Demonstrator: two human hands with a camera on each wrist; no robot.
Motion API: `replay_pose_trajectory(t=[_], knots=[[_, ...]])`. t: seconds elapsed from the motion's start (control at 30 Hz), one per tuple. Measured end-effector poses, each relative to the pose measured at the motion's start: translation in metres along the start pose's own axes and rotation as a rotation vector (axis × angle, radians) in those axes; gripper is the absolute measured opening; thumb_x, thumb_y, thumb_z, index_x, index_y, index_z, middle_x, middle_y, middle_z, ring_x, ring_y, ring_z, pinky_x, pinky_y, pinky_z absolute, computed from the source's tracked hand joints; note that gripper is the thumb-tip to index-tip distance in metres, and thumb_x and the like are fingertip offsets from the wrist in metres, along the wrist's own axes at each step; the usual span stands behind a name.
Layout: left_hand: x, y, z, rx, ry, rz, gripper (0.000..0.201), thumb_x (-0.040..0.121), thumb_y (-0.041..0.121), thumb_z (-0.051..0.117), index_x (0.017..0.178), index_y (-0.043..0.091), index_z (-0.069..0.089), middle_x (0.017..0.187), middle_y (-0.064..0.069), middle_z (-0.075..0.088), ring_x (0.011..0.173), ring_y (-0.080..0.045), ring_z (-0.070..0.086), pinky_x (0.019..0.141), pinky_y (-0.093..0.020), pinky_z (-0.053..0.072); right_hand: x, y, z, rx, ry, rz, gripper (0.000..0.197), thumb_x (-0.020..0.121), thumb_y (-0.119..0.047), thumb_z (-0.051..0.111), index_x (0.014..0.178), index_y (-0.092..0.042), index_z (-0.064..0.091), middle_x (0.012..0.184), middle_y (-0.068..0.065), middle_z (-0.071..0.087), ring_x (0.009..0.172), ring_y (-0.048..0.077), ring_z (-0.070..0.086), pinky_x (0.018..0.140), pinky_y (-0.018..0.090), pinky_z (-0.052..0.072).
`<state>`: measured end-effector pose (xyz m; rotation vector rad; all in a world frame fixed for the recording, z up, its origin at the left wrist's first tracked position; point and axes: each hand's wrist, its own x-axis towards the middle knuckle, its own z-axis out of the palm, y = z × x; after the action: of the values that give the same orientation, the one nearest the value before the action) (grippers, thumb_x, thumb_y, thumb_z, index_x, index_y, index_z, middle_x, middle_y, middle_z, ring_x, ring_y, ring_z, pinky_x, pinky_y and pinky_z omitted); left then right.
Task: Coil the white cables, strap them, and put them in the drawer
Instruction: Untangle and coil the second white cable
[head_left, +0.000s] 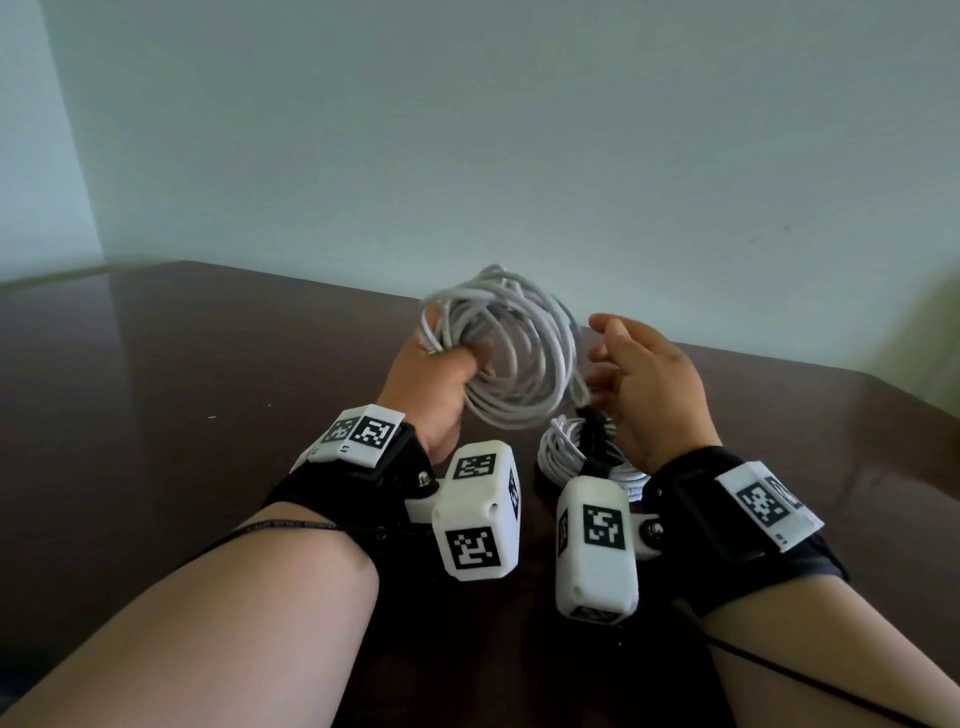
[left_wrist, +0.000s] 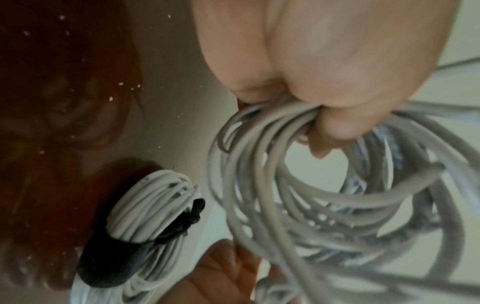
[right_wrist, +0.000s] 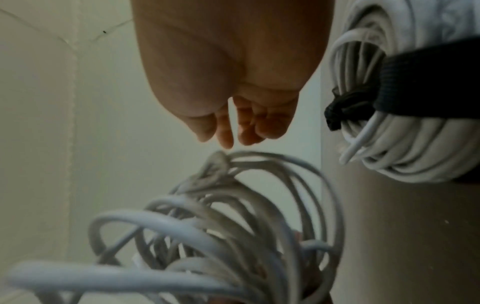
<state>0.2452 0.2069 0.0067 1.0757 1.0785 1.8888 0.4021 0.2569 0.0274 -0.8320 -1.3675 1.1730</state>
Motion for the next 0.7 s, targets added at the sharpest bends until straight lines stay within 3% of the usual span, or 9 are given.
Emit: replay_pose_trajectory(t=[0.07,0.13,0.2,0.27,0.33,0.43,0.53,0.63,0.7], knots=[[0.002,0.003,0.001,-0.201,0.113,-0.080,0.022,0.085,-0.010,0.052,0.091,0.007,0.065,0.091,-0.015,0.066,0.091,-0.034,0.062,0.092,-0.049,0.050,0.000,0.005,0.001,-0.025,0.006,0.080,0.020,0.098,-0.021,0.047,0.088,-0.011,0.061,0.070,0.003,0.052,0.052,0.012,0.048,0.051,0.026,0.043],[0.004,0.004,0.001,-0.358,0.140,-0.116,0.020,0.087,-0.010,0.049,0.088,0.006,0.062,0.086,-0.016,0.061,0.086,-0.032,0.058,0.088,-0.048,0.050,-0.003,0.009,0.006,-0.086,-0.059,0.174,0.021,0.099,-0.021,0.045,0.088,-0.007,0.057,0.071,0.009,0.056,0.055,0.017,0.053,0.049,0.026,0.047],[0.004,0.003,0.000,-0.470,0.133,-0.117,0.019,0.087,-0.009,0.048,0.088,0.004,0.062,0.084,-0.016,0.060,0.080,-0.031,0.060,0.075,-0.043,0.055,-0.006,0.010,0.012,-0.119,-0.128,0.243,0.018,0.099,-0.020,0.045,0.092,-0.006,0.053,0.074,0.013,0.060,0.058,0.021,0.058,0.050,0.026,0.051],[0.004,0.003,0.000,-0.558,0.123,-0.132,0.023,0.084,-0.006,0.050,0.103,-0.002,0.062,0.093,-0.018,0.063,0.077,-0.028,0.065,0.064,-0.036,0.058,-0.008,0.009,0.017,-0.115,-0.155,0.262,0.018,0.099,-0.018,0.045,0.090,-0.006,0.054,0.079,0.015,0.062,0.063,0.023,0.062,0.055,0.027,0.054],[0.003,0.001,0.000,-0.606,0.079,-0.155,0.047,0.078,0.001,0.054,0.124,-0.004,0.054,0.109,-0.021,0.058,0.086,-0.030,0.064,0.068,-0.034,0.058,-0.009,0.008,0.020,-0.092,-0.172,0.268,0.019,0.098,-0.014,0.044,0.089,-0.004,0.057,0.082,0.015,0.063,0.066,0.022,0.064,0.059,0.027,0.055],[0.001,0.000,0.002,-0.586,0.018,-0.180,0.037,0.085,0.002,0.049,0.121,-0.001,0.054,0.110,-0.023,0.056,0.092,-0.032,0.059,0.071,-0.035,0.058,-0.010,0.009,0.019,-0.068,-0.227,0.231,0.022,0.096,-0.004,0.042,0.088,-0.007,0.063,0.074,0.007,0.071,0.065,0.018,0.067,0.056,0.026,0.053],[0.000,-0.003,0.005,-0.498,0.072,-0.203,0.023,0.084,-0.005,0.050,0.105,-0.001,0.060,0.091,-0.018,0.061,0.079,-0.029,0.062,0.068,-0.034,0.057,-0.010,0.010,0.016,-0.155,-0.209,0.095,0.025,0.092,-0.003,0.045,0.090,-0.011,0.068,0.066,0.003,0.070,0.056,0.014,0.062,0.051,0.025,0.044],[0.001,-0.005,0.007,-0.366,0.132,-0.234,0.015,0.085,-0.008,0.051,0.095,-0.003,0.062,0.074,-0.014,0.066,0.063,-0.024,0.066,0.057,-0.029,0.057,-0.011,0.009,0.015,-0.209,-0.199,0.028,0.027,0.092,-0.005,0.046,0.083,-0.015,0.070,0.059,0.002,0.063,0.050,0.013,0.051,0.049,0.025,0.043],[0.002,-0.007,0.008,-0.242,0.172,-0.244,0.015,0.085,-0.008,0.052,0.094,-0.003,0.063,0.071,-0.015,0.068,0.060,-0.026,0.067,0.062,-0.034,0.059,-0.014,0.007,0.015,-0.285,-0.219,0.008,0.032,0.091,-0.003,0.043,0.080,-0.017,0.069,0.062,0.006,0.063,0.055,0.017,0.051,0.052,0.026,0.045]])
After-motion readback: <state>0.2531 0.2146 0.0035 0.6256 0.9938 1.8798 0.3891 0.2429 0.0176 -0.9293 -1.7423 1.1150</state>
